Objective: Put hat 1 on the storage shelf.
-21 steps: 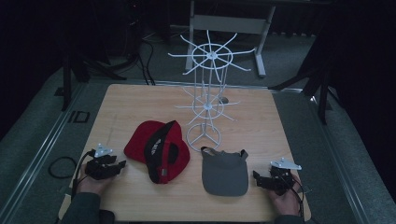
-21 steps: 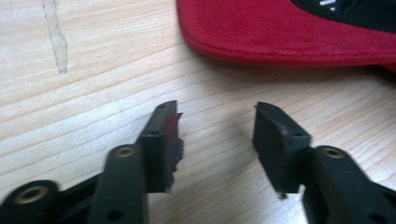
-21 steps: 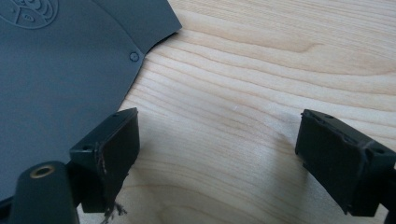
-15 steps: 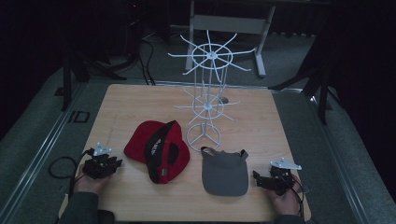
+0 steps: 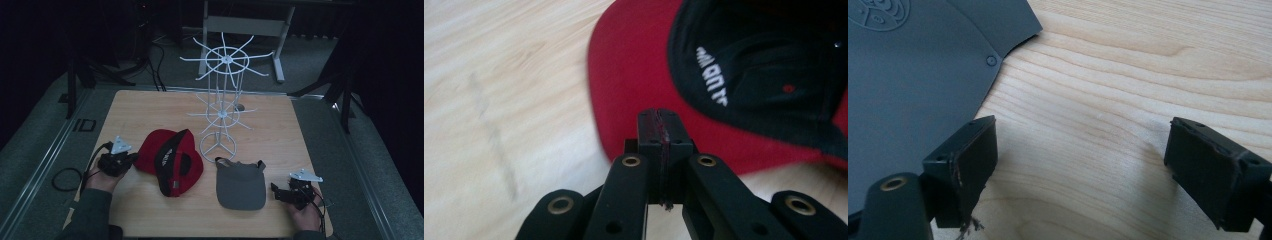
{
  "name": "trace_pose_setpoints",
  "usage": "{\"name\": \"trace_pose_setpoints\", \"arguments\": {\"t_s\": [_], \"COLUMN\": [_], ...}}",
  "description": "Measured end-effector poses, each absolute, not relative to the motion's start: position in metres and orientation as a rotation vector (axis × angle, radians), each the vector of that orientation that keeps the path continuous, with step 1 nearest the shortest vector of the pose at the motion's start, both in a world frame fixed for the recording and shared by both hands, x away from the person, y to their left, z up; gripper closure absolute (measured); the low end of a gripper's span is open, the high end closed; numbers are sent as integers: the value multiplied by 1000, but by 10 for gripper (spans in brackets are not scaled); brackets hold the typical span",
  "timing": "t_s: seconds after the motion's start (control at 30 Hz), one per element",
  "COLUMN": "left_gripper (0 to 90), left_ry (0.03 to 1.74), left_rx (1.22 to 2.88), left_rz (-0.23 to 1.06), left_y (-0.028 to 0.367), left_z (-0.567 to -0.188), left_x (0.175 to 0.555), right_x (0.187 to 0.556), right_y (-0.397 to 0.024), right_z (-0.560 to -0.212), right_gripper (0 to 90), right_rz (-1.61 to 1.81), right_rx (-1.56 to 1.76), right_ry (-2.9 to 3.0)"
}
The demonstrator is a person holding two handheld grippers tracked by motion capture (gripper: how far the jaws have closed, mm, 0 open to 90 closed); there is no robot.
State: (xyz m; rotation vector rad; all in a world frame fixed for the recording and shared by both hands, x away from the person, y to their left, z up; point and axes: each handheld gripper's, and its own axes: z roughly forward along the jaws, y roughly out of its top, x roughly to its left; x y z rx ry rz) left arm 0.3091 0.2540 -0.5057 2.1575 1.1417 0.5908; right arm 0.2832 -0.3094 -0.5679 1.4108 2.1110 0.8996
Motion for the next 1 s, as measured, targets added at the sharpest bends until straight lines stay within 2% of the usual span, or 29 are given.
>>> {"name": "trace_pose_setpoints", "arguments": {"t_s": [0.17, 0.33, 0.5, 0.77, 1.0], "left_gripper": [900, 900, 900, 900, 900], "left_ry": [1033, 986, 943, 1032, 1222], "left_rx": [2264, 2334, 2379, 2398, 2329], "left_rz": [541, 457, 424, 404, 500], "left_y": [220, 198, 182, 190, 213], "left_z": [-511, -519, -523, -538, -540], "left_x": [336, 358, 369, 385, 395], "right_x": [283, 283, 283, 283, 283], "right_y": [-309, -309, -309, -309, -309], "right_z": [-568, -568, -568, -568, -568], "right_gripper": [137, 137, 137, 137, 137], "right_rz": [900, 899, 900, 900, 900], "right_rx": [1411, 1411, 1411, 1411, 1411], "right_ry": [2111, 2111, 2111, 2111, 2111]}}
